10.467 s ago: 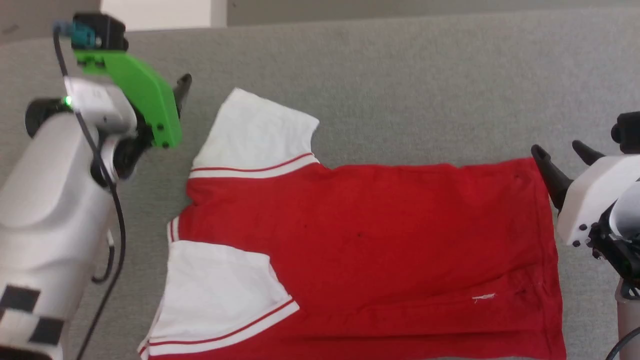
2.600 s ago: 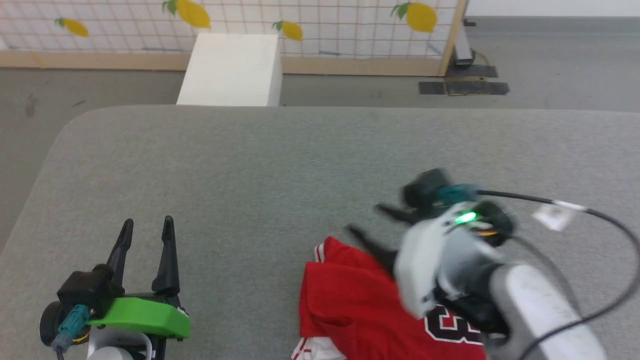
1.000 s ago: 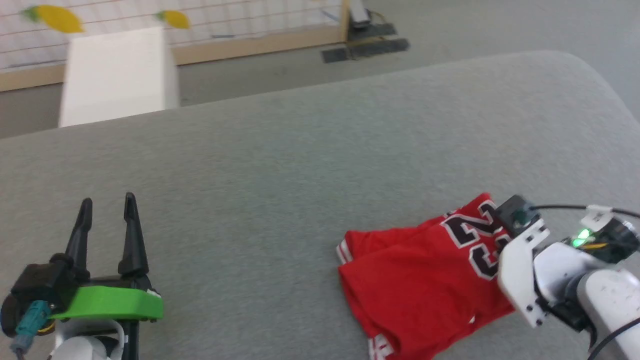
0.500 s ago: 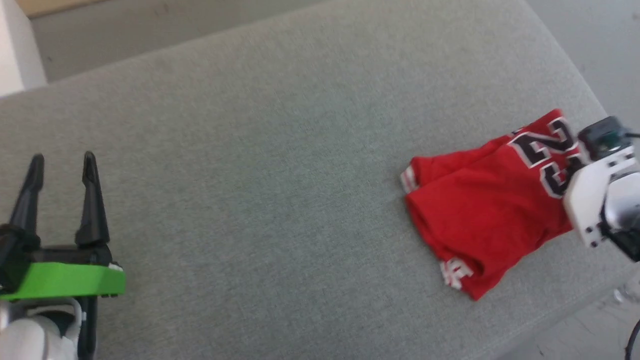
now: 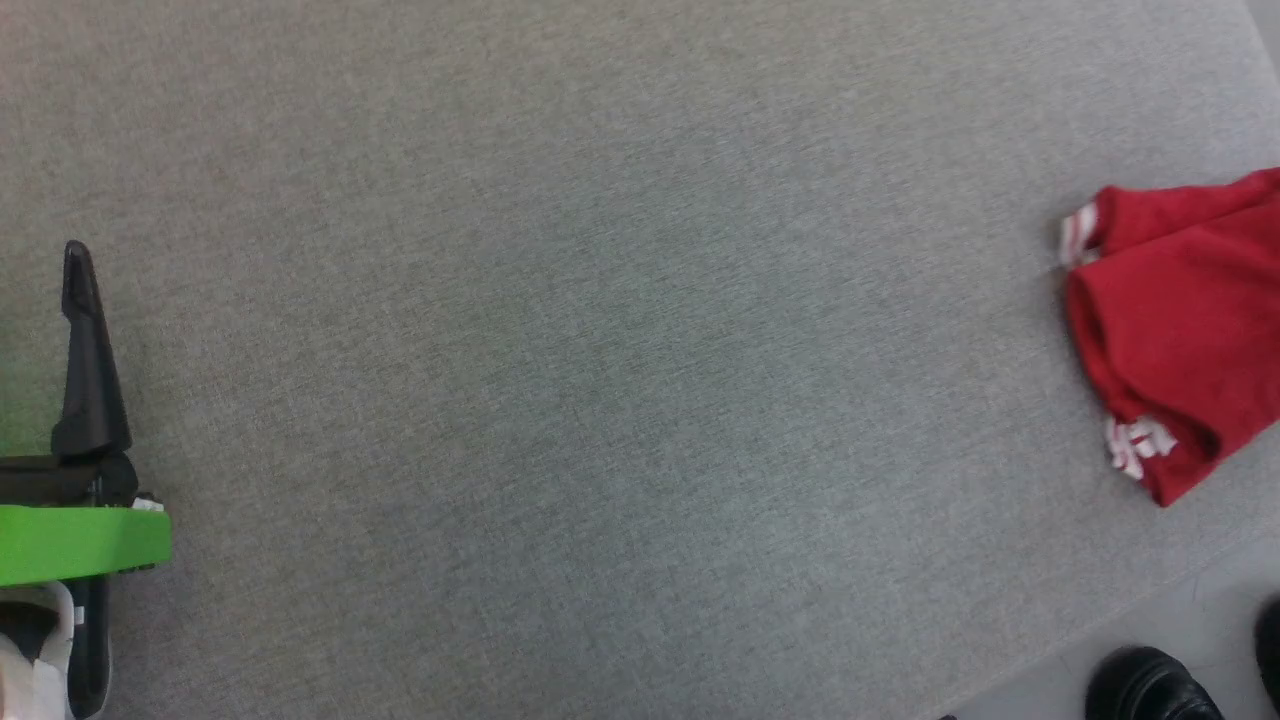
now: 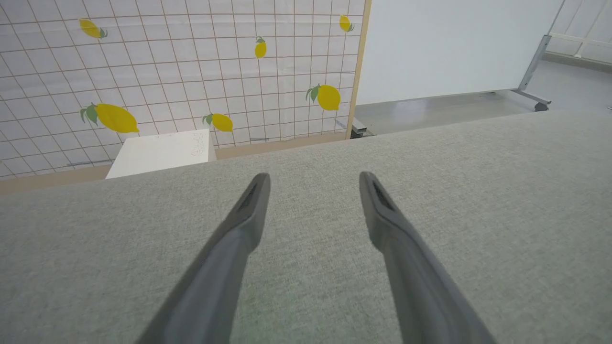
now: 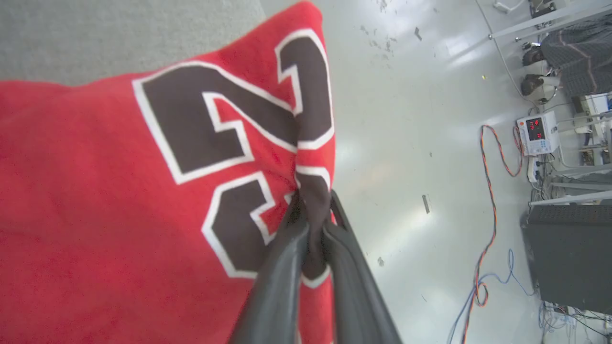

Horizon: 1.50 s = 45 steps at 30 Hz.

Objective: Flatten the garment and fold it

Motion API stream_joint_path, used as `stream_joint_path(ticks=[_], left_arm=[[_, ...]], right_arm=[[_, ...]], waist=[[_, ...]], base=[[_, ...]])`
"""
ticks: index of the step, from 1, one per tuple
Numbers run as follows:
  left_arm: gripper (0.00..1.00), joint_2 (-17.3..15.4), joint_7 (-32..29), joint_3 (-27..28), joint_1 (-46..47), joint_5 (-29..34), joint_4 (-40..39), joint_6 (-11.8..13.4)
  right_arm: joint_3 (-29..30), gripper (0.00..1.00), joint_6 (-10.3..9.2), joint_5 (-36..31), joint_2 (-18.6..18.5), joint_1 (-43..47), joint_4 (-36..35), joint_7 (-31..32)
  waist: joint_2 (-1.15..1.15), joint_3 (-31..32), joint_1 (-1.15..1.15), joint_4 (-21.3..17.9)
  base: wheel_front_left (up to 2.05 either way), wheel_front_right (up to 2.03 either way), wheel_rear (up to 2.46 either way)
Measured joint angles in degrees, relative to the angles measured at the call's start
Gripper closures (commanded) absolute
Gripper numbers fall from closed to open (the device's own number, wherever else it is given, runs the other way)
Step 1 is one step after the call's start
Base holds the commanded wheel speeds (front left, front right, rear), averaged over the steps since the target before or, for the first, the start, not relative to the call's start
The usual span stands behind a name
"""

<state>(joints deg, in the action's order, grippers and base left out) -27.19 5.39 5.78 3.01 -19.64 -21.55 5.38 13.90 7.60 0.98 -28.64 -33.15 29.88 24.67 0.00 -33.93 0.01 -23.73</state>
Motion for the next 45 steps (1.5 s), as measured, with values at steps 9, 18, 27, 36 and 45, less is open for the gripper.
stream_joint_path(ticks=[9,18,27,36,45], left_arm=[[0.00,-0.2,-0.5,0.2,-0.4,-0.1,-0.6,0.3],[0.00,2.5,3.0,-2.4,-0.3,-0.9,4.6,0.3],[0.00,6.4,7.2,-4.2,-0.3,-1.2,10.3,0.5],[0.00,9.8,8.9,-6.3,-0.2,-1.1,13.4,0.2],[0.00,11.6,9.1,-9.0,0.5,-0.3,17.1,-0.8]], right_arm=[[9.2,0.00,0.00,-6.9,3.1,-2.1,2.0,-3.5],[7.3,0.00,0.00,-2.9,1.5,-2.3,0.4,-13.6],[2.8,0.00,-0.01,6.6,5.7,-2.3,-14.0,-22.9],[-2.2,0.00,-0.02,8.6,19.6,3.0,-29.4,-27.9],[-7.3,0.00,-0.02,7.7,25.4,10.0,-30.7,-32.9]], waist=[[0.00,-1.6,0.00,1.1],[0.00,2.7,-0.01,1.8],[0.00,10.4,-0.02,3.7],[0.00,18.3,-0.02,8.2],[0.00,23.3,-0.02,15.2]], base=[[0.00,0.00,0.00],[0.00,0.00,0.00],[0.00,0.00,0.00],[0.00,0.00,0.00],[0.00,0.00,0.00]])
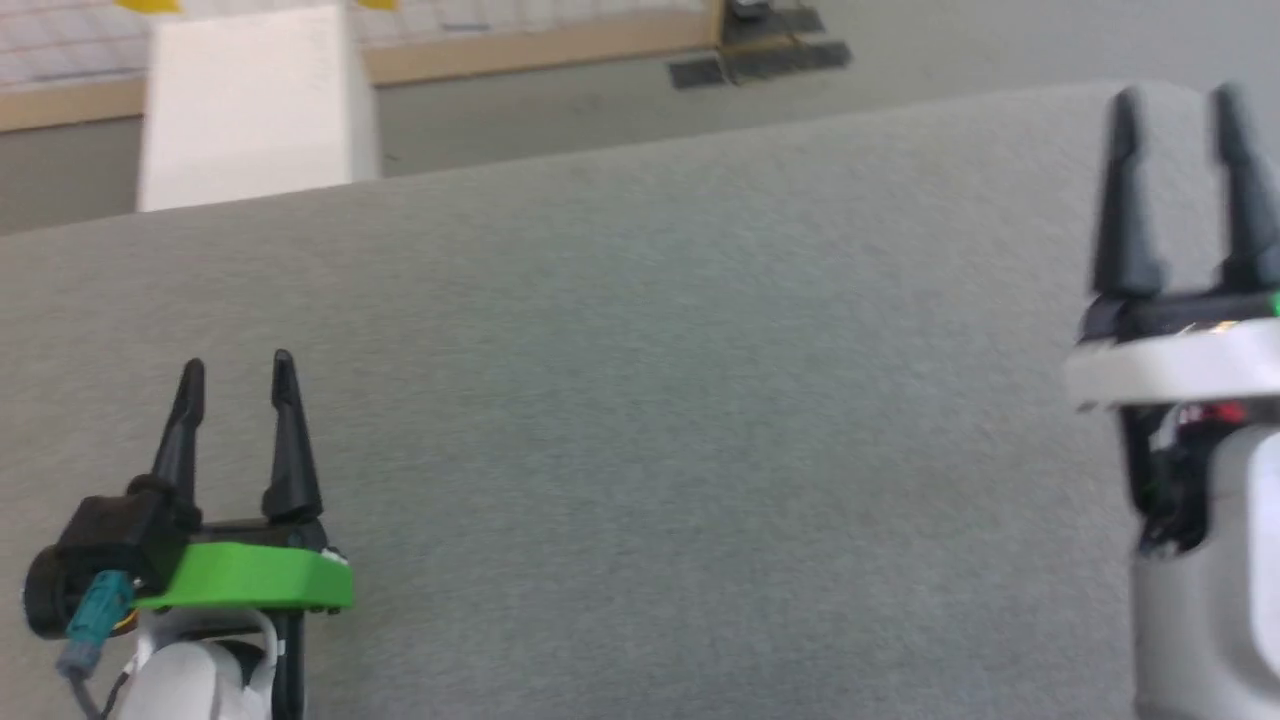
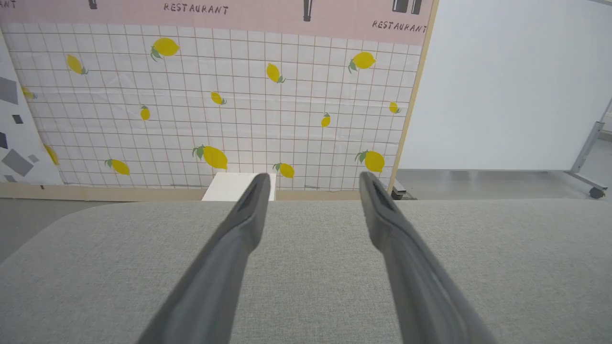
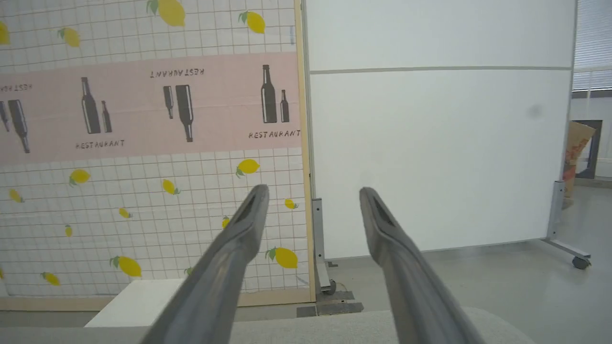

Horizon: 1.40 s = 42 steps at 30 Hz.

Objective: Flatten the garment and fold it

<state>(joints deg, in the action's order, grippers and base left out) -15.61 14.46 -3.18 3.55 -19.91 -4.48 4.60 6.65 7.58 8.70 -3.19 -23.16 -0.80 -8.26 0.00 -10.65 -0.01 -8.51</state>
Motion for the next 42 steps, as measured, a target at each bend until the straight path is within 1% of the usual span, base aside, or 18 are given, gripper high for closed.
stream_joint_path(ticks=[7,11,18,24,26,27,33,37,42], left_arm=[[0.00,2.2,0.1,-1.0,0.9,0.2,3.0,0.0],[0.00,3.3,0.3,-0.8,0.9,0.2,4.4,0.0],[0.00,5.0,0.3,-0.3,0.5,0.7,5.8,0.0],[0.00,6.5,0.3,-1.3,-0.7,2.0,8.2,-1.0],[0.00,6.7,0.3,-1.6,-1.0,3.3,9.3,-1.1],[0.00,6.8,0.3,-2.0,-1.2,3.9,10.9,-1.5],[0.00,7.5,0.0,-3.0,-1.4,4.2,17.0,-1.8],[0.00,7.7,-0.4,-3.2,-1.3,3.9,18.5,-1.8],[0.00,7.7,-0.5,-3.2,-1.1,3.7,18.6,-1.8]], right_arm=[[-4.4,0.00,0.00,3.5,0.3,6.0,4.7,-3.7],[-6.0,0.00,0.00,3.5,0.3,9.1,7.6,-5.0],[-7.4,0.00,0.00,2.5,0.3,14.0,11.3,-6.0],[-7.1,0.00,0.00,1.6,0.3,17.8,12.7,-6.3],[-7.0,0.00,0.00,1.2,0.3,18.8,13.0,-6.4],[-6.9,0.00,0.00,0.6,0.3,19.6,13.2,-6.4],[-6.9,0.00,0.00,-0.4,0.3,21.1,13.2,-6.4],[-6.9,0.00,0.00,-0.7,0.3,21.2,13.2,-6.4],[-6.8,0.00,0.00,-0.8,0.3,21.4,13.3,-6.4]], waist=[[0.00,3.8,0.00,4.7],[0.00,5.9,0.00,6.9],[0.00,9.0,0.00,9.3],[0.00,10.2,0.00,10.1],[0.00,10.2,0.00,10.1],[0.00,10.2,0.00,9.9],[0.00,10.1,0.00,9.7],[0.00,9.9,0.00,9.8],[0.00,10.0,0.00,10.0]], base=[[0.00,0.00,0.00],[0.00,0.00,0.00],[0.00,0.00,0.00],[0.00,0.00,0.00],[0.00,0.00,0.00],[0.00,0.00,0.00],[0.00,0.00,0.00],[0.00,0.00,0.00],[0.00,0.00,0.00]])
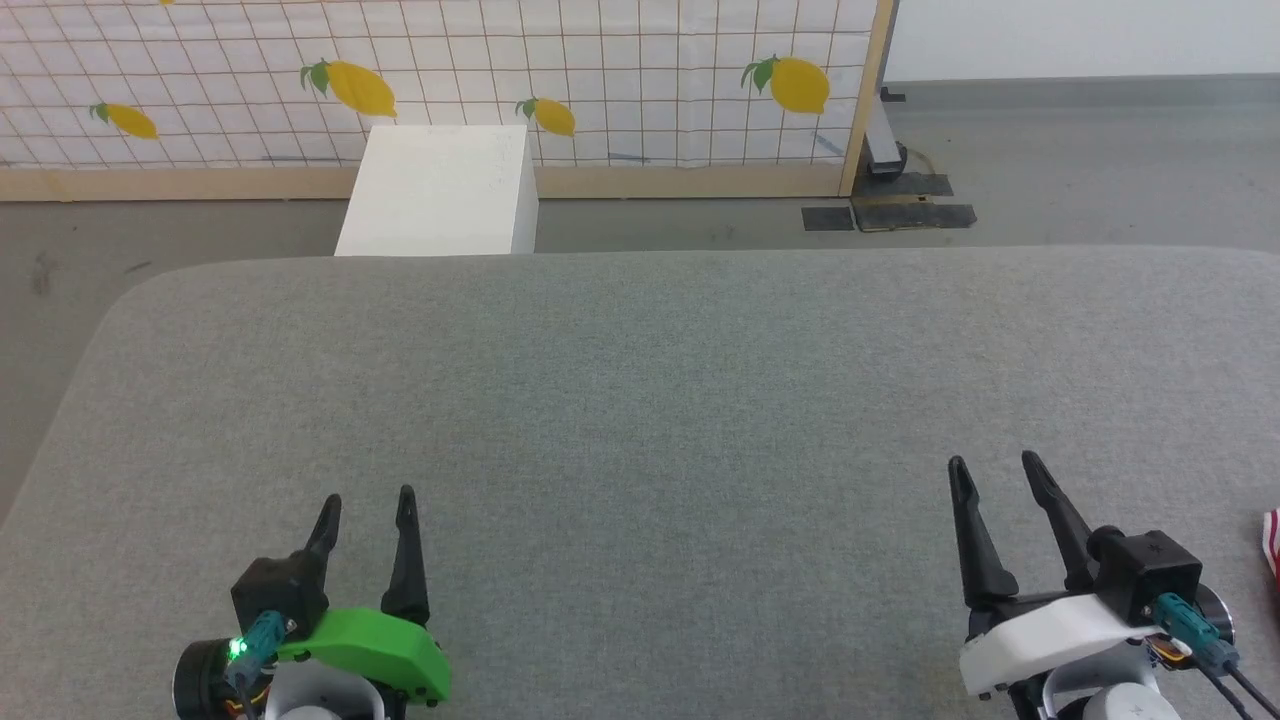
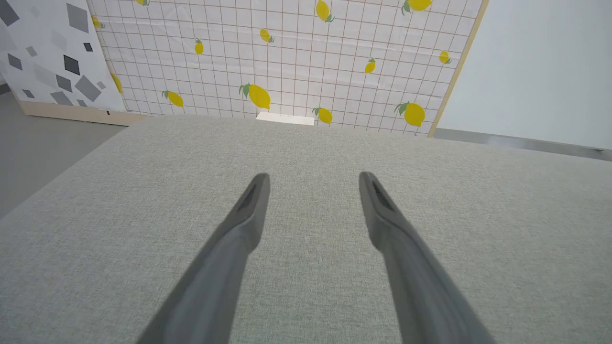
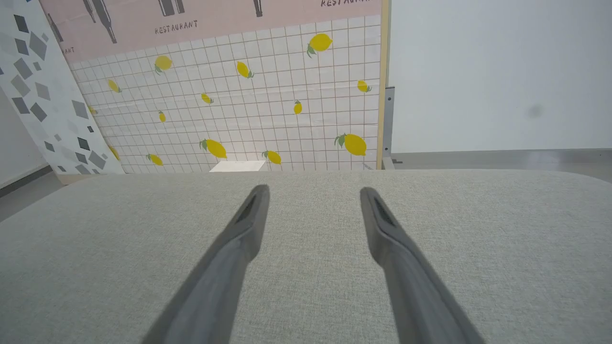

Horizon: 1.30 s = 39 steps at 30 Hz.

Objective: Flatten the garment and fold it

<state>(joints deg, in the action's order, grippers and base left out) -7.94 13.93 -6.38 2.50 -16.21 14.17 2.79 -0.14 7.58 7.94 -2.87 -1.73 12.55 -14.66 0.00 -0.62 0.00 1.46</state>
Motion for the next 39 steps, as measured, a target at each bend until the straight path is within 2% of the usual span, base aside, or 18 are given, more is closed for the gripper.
stream_joint_path(ticks=[4,5,39], left_arm=[[0.00,0.0,0.0,0.0,0.3,-0.1,-0.2,0.1],[1.00,0.0,0.0,0.0,0.3,-0.1,-0.2,0.1],[1.00,0.8,-3.3,1.3,0.0,3.3,-3.2,-0.3]], right_arm=[[0.0,0.00,0.00,0.0,0.0,0.0,0.4,0.0],[0.0,1.00,0.00,0.0,0.0,0.0,0.4,0.0],[0.0,1.00,0.00,-1.4,0.0,0.0,-2.3,3.2]], waist=[[0.00,0.2,0.00,-0.1],[0.00,0.2,0.00,-0.1],[0.00,0.3,0.00,-0.4]], base=[[0.00,0.00,0.00],[0.00,0.00,0.00],[0.00,0.00,0.00]])
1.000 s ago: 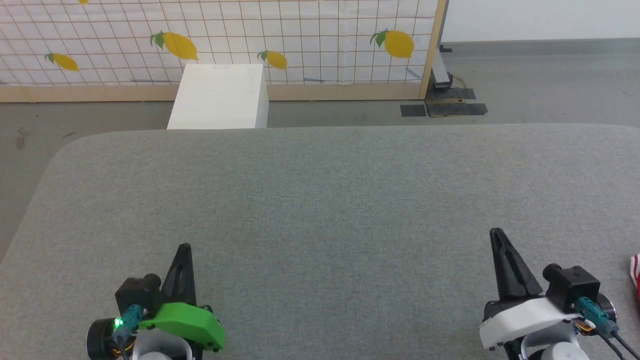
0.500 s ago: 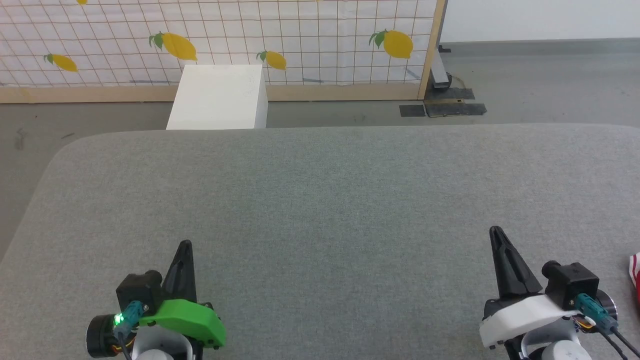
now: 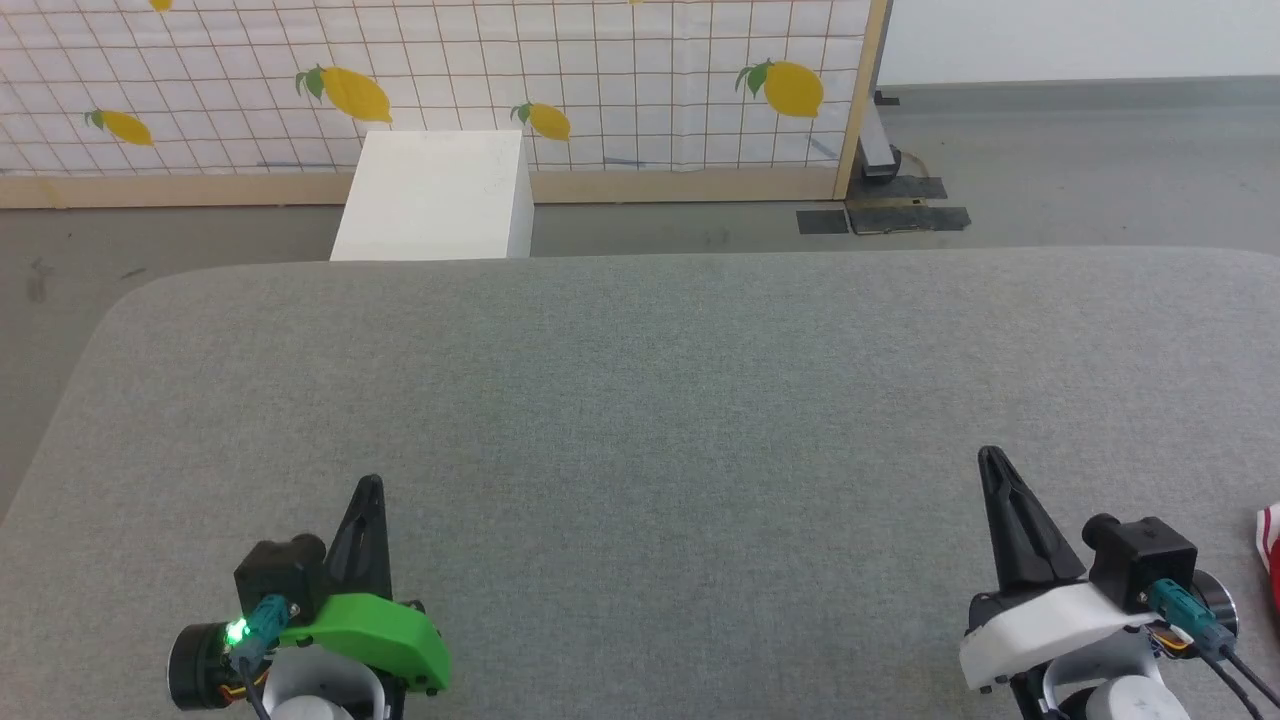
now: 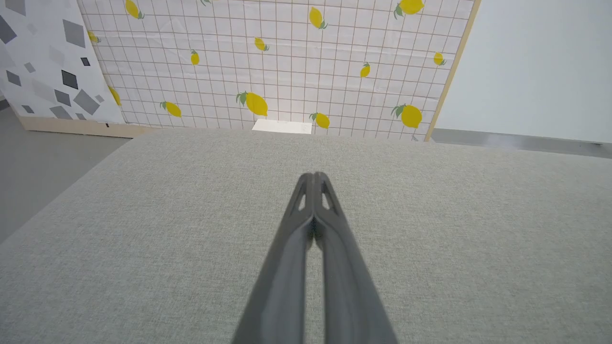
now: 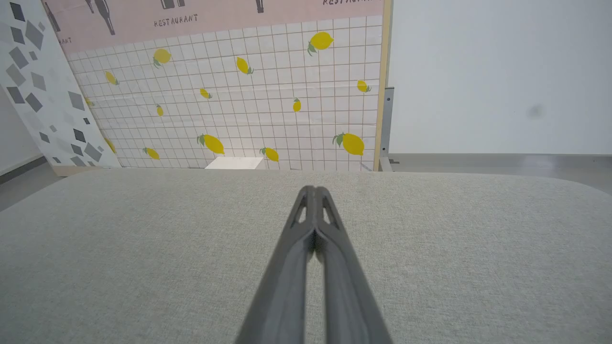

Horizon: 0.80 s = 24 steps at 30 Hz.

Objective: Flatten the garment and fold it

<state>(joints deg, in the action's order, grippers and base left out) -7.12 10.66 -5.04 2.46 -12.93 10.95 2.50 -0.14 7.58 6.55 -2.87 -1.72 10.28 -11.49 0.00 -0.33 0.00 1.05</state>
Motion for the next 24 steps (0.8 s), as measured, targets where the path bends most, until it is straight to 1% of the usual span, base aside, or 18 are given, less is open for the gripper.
stream_joint_path(ticks=[17,24], left_arm=[[1.00,0.7,-1.7,0.8,-0.2,1.6,-1.8,-0.5],[1.00,1.2,-2.8,1.2,-0.3,3.4,-2.7,-0.7]], right_arm=[[0.0,1.00,0.00,-1.1,0.0,0.0,-1.6,2.1],[0.0,1.00,0.00,-1.6,0.0,0.1,-2.6,3.0]], waist=[[0.00,0.1,0.00,-0.2],[0.00,0.1,0.00,-0.3]], base=[[0.00,0.00,0.00],[0.00,0.00,0.00]])
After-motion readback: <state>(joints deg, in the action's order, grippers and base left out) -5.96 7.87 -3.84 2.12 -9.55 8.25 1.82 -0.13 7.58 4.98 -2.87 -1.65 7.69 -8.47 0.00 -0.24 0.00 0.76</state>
